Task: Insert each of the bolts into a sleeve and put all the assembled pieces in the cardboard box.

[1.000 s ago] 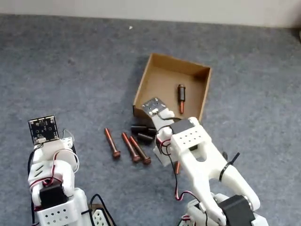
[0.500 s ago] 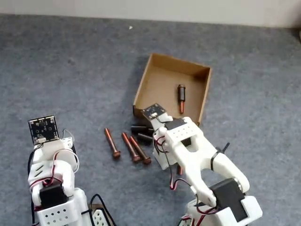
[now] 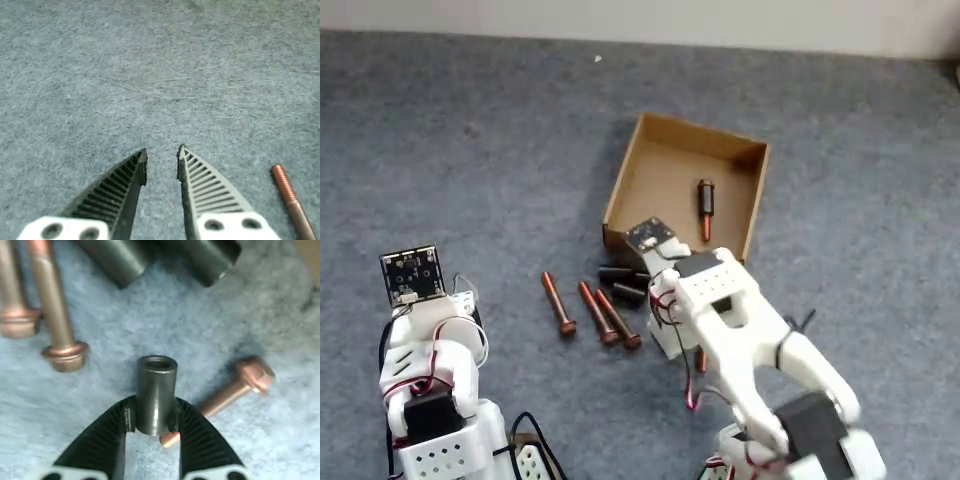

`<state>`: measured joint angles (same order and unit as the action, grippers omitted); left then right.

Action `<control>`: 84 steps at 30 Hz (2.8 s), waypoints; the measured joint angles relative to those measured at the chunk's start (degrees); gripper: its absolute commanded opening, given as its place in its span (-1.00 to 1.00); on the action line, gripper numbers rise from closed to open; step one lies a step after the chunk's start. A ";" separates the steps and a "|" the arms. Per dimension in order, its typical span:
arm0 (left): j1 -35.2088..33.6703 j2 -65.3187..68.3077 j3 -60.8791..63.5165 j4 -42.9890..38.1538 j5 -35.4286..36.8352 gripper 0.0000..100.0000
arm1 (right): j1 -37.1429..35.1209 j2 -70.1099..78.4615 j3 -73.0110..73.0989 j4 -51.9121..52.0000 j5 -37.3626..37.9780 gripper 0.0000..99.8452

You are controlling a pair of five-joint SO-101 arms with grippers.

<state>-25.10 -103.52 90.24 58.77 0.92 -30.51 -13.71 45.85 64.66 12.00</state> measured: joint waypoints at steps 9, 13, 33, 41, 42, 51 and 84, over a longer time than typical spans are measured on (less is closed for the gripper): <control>0.00 0.09 -0.44 0.00 0.00 -0.75 | 0.00 -29.19 5.80 4.84 0.00 -0.99; 0.00 0.00 -4.22 0.00 -2.55 -0.75 | 2.55 -37.98 10.99 4.40 0.00 -0.99; 16.97 17.85 -22.86 12.13 -35.43 -0.72 | 17.23 -41.67 20.66 -8.70 -2.11 -0.99; 18.37 49.23 -38.77 12.13 -50.29 -0.58 | 18.81 -41.67 20.66 -8.70 -2.11 -0.99; 18.46 52.57 -40.35 12.13 -52.84 -0.58 | 18.73 -41.67 20.66 -8.70 -2.11 -0.99; 21.19 72.35 -45.63 12.13 -75.43 -0.58 | 18.99 -41.67 20.66 -8.70 -2.11 -0.99; 37.89 101.27 -46.15 -2.81 -76.31 -0.91 | 18.99 -41.67 20.66 -8.70 -2.11 -0.99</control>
<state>12.79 -2.24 44.09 55.96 -75.38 -11.52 -55.38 66.51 55.96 9.89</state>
